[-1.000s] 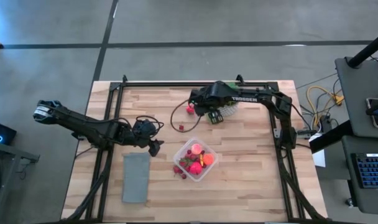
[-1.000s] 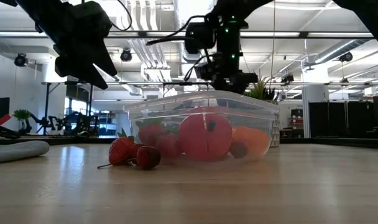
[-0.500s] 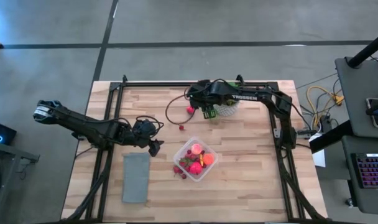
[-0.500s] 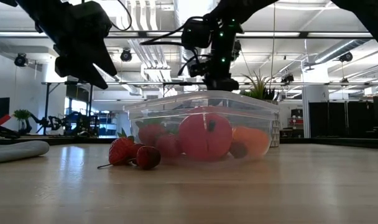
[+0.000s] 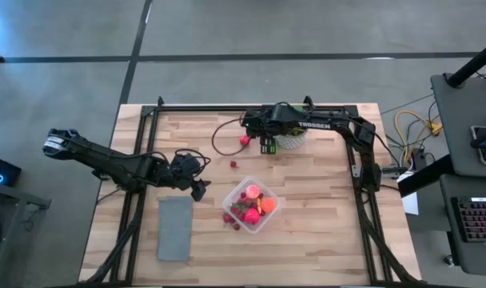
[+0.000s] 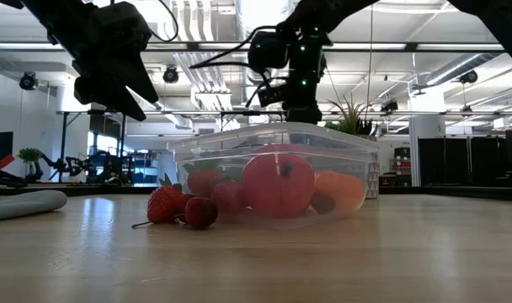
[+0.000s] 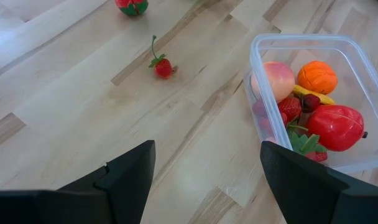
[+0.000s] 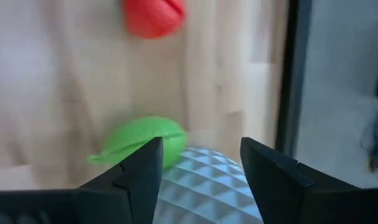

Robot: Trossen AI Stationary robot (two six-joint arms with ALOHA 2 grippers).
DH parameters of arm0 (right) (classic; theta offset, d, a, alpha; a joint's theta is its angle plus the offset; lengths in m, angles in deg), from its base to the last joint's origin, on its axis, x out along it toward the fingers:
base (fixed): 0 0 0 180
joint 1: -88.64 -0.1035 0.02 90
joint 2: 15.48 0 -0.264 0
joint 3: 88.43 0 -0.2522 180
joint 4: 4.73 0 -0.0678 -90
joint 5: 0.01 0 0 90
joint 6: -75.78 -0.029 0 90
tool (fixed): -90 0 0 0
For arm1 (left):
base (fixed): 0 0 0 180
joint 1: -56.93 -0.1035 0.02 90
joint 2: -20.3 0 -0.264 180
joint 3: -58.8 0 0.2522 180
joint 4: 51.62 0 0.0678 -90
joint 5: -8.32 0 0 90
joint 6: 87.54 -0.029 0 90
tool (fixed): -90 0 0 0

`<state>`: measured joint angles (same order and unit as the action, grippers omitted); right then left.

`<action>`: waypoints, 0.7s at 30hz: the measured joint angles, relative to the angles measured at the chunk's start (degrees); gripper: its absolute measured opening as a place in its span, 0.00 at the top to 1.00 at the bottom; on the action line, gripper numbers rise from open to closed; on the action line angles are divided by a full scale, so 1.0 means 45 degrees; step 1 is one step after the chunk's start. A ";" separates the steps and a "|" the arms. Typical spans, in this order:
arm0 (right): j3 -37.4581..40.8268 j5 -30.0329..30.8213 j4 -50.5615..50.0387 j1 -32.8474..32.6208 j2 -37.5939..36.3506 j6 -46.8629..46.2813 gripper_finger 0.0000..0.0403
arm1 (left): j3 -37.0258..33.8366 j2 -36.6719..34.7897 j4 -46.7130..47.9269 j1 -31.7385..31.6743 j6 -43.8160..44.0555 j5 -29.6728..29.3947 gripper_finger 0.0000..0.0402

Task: Pick and placing Produce into tupperware
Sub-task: Put the green lime into the transparent bin

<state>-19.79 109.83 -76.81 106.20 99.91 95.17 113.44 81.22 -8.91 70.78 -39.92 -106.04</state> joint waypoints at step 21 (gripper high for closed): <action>0.0543 0.1408 0.0082 -0.0709 -0.0034 0.3384 0.53 | 0.0049 0.0000 -0.0063 0.0000 0.0005 0.0010 0.31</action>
<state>-17.35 116.16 -76.44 103.01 99.76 110.39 113.66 81.22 -9.20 70.78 -39.90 -105.99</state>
